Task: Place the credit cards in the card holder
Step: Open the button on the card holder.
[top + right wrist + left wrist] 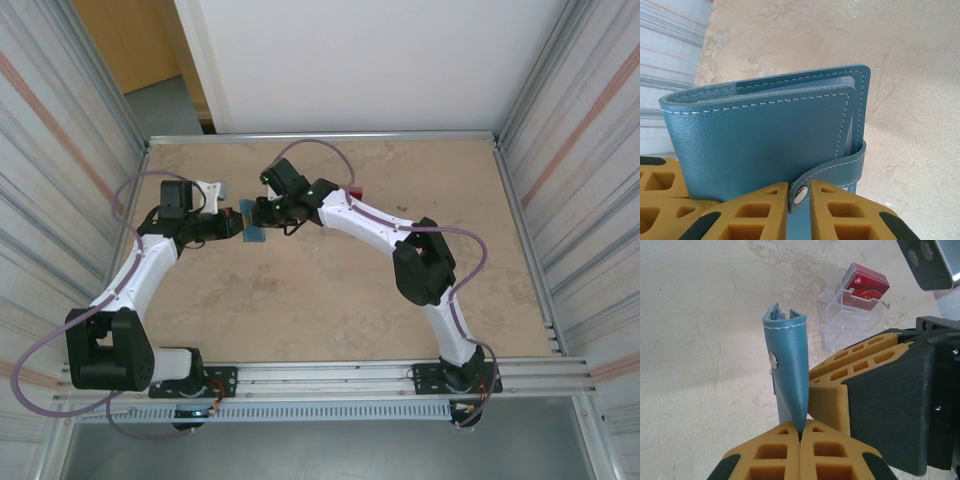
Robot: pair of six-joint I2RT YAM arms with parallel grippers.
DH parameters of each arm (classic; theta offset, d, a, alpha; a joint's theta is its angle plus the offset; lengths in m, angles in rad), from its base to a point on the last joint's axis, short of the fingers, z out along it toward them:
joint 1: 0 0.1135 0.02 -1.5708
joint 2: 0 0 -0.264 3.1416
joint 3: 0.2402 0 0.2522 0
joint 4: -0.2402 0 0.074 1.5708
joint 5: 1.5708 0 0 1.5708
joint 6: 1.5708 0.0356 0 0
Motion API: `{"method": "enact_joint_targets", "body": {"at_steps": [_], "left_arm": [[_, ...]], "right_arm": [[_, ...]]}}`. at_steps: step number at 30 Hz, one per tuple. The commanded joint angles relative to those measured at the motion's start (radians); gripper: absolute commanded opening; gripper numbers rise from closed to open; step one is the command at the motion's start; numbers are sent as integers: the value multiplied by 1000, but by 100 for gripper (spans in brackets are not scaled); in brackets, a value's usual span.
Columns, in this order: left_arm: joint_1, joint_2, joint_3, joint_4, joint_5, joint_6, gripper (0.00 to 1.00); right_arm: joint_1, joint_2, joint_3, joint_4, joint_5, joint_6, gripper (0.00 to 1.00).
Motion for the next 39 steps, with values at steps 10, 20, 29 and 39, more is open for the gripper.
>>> {"method": "enact_joint_targets", "body": {"at_steps": [10, 20, 29, 39], "left_arm": [[9, -22, 19, 35, 45, 18, 0], [10, -21, 26, 22, 44, 18, 0], [10, -22, 21, 28, 46, 19, 0], [10, -13, 17, 38, 48, 16, 0]], "right_arm": [[-11, -38, -41, 1, 0, 9, 3], [-15, -52, -41, 0, 1, 8, 0], [-18, -75, -100, 6, 11, -1, 0], [-36, -95, -135, 19, 8, -8, 0]]}}
